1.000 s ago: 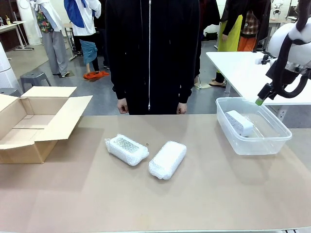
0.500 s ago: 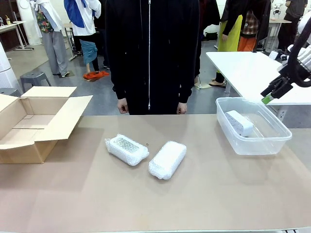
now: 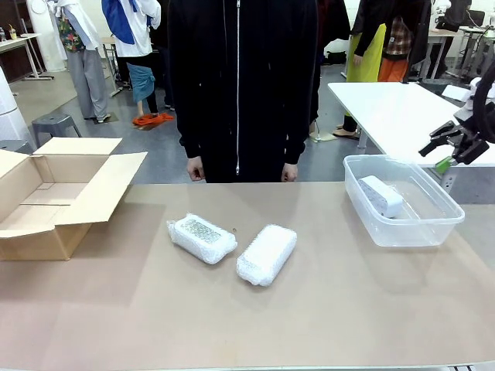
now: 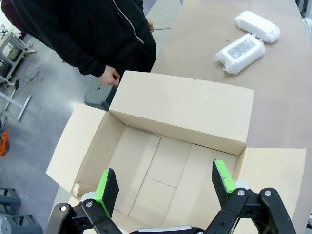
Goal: Separate and place wrapped and unwrapped clocks.
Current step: Pick up the Digital clock indicated by the person.
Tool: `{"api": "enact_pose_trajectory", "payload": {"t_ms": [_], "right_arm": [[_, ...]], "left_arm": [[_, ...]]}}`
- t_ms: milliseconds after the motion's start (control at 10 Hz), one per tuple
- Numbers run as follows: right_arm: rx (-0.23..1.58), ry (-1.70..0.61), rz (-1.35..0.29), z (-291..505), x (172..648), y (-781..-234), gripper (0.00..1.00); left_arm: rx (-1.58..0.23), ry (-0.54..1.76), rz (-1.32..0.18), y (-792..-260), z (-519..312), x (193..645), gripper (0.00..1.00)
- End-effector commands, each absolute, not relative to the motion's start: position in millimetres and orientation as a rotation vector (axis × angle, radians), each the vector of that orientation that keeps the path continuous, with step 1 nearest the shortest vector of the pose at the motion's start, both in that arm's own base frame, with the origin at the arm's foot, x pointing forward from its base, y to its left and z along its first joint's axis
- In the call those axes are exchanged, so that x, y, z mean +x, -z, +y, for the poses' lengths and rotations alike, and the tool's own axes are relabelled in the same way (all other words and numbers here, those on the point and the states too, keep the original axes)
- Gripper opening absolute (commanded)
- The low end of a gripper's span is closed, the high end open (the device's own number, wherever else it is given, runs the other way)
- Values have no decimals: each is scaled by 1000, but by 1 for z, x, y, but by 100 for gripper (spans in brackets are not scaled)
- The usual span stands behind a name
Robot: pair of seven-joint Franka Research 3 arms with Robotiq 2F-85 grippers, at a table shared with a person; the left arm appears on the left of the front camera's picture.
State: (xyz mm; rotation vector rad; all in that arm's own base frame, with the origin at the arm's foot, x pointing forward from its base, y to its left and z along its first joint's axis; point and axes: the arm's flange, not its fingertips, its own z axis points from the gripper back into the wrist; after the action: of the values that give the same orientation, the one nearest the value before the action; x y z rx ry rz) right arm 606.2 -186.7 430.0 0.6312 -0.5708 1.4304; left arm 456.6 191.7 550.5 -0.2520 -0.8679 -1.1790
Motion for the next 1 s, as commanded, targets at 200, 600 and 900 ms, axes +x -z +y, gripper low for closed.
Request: {"api": "enact_pose_trajectory", "payload": {"t_ms": [200, 600, 900], "right_arm": [[688, -1248, -701, -214, 597, -433, 100], [702, -1165, -753, -238, 582, -434, 100], [710, -1185, -757, -240, 581, -436, 100]], "left_arm": [[-263, 1180, -894, -551, 192, 457, 100], [-263, 1180, -894, -551, 192, 457, 100], [-263, 1180, -894, -551, 192, 457, 100]]}}
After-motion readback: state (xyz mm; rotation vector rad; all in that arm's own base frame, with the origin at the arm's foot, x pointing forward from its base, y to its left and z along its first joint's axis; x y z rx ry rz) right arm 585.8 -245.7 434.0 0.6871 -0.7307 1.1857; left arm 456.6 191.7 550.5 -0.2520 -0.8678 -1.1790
